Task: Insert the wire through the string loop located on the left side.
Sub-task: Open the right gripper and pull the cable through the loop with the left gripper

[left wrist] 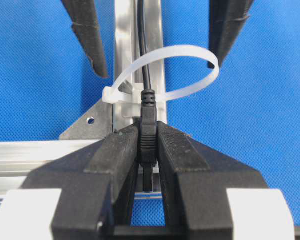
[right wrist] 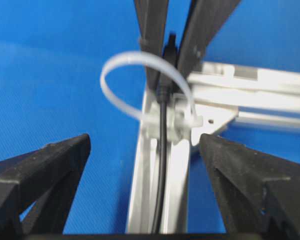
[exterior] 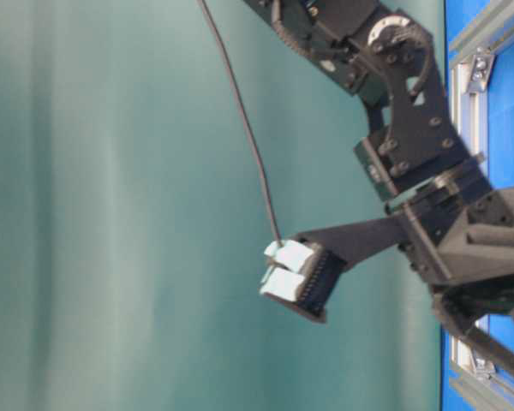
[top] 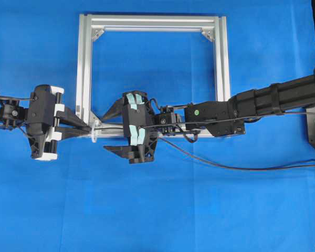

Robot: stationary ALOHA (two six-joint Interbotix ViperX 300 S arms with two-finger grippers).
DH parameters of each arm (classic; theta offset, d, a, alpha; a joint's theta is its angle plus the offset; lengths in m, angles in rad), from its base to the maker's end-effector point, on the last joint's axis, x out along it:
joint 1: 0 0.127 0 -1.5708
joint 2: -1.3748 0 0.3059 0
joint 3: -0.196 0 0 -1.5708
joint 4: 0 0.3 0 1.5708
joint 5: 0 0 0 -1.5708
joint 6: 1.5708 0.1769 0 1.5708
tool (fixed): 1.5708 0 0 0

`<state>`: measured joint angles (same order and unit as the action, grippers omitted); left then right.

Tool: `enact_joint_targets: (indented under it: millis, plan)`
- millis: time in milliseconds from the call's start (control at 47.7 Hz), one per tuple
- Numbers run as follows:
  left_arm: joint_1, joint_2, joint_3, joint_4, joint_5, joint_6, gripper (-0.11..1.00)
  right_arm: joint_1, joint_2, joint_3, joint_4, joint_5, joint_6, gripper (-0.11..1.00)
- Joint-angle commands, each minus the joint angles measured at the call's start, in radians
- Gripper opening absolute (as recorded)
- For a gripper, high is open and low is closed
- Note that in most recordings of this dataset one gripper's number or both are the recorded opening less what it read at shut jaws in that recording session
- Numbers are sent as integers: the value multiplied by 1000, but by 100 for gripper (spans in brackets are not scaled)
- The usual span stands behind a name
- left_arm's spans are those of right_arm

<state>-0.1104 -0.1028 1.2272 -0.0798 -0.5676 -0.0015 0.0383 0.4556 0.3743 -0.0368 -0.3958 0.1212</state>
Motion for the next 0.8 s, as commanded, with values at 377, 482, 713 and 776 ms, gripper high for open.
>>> enact_joint_targets:
  millis: [377,482,713,776]
  plan:
    - [3,-170,44,2,117,0,8,3,-60,11,3,-9,3,96]
    - [3,-278,75,3,222,-3,8,3,-61,14,3,-9,2,96]
    - [3,-557,133,2,476,-15,8,3,-66,26,3,-20,0,96]
    - [3,-635,144,2,531,-28,8,3,-66,28,3,-23,0,96]
